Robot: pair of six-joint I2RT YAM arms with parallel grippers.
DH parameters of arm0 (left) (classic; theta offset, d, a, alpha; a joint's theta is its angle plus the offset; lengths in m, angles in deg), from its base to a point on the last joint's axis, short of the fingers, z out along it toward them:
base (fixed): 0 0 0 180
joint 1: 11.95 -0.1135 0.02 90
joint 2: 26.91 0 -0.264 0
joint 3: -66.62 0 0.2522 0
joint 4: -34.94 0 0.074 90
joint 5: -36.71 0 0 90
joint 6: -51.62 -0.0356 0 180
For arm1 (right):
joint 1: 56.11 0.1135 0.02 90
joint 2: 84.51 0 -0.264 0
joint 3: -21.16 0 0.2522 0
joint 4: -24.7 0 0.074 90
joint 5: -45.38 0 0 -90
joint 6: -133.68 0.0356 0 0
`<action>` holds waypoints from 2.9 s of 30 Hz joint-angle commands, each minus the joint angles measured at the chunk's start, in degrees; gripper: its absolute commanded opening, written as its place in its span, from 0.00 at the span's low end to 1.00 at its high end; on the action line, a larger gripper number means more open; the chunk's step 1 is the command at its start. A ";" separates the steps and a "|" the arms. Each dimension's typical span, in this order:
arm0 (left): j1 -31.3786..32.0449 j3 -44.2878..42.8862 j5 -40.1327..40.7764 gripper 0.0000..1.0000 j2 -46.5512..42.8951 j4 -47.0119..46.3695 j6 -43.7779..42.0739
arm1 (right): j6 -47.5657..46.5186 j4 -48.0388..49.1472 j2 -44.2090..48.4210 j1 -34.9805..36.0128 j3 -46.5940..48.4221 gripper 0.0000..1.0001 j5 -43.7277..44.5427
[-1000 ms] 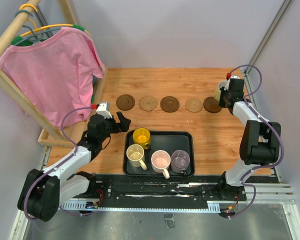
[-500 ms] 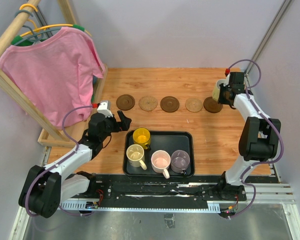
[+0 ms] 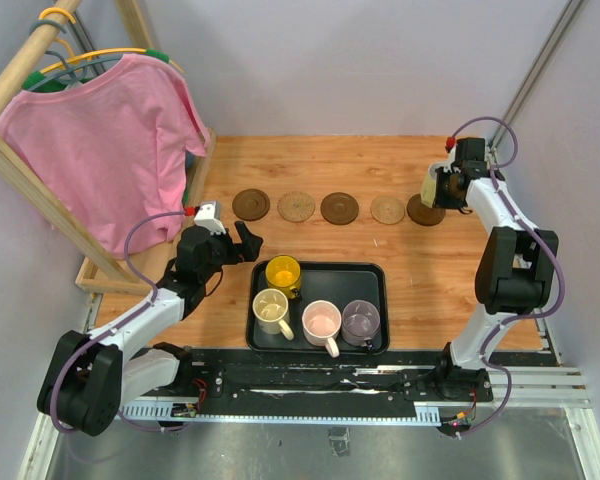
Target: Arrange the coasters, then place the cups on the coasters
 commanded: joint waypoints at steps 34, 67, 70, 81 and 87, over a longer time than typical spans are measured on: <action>0.31 -1.18 -0.15 1.00 0.16 -1.39 -0.61 | -0.85 4.04 -3.28 2.01 -0.22 0.01 1.49; 0.23 -0.22 -0.37 1.00 -1.77 -1.21 0.00 | 2.81 8.40 11.41 2.90 -14.13 0.81 0.01; 0.30 -0.21 -0.70 1.00 -1.35 -1.64 0.09 | 3.86 9.35 15.23 3.29 -16.37 0.82 0.74; 0.27 0.24 -1.82 1.00 -0.25 -3.09 0.68 | 4.30 11.67 29.55 10.39 -20.63 0.29 5.93; 0.28 0.23 -2.62 1.00 0.43 -3.83 1.04 | 3.42 11.38 23.64 13.75 -16.64 0.01 2.46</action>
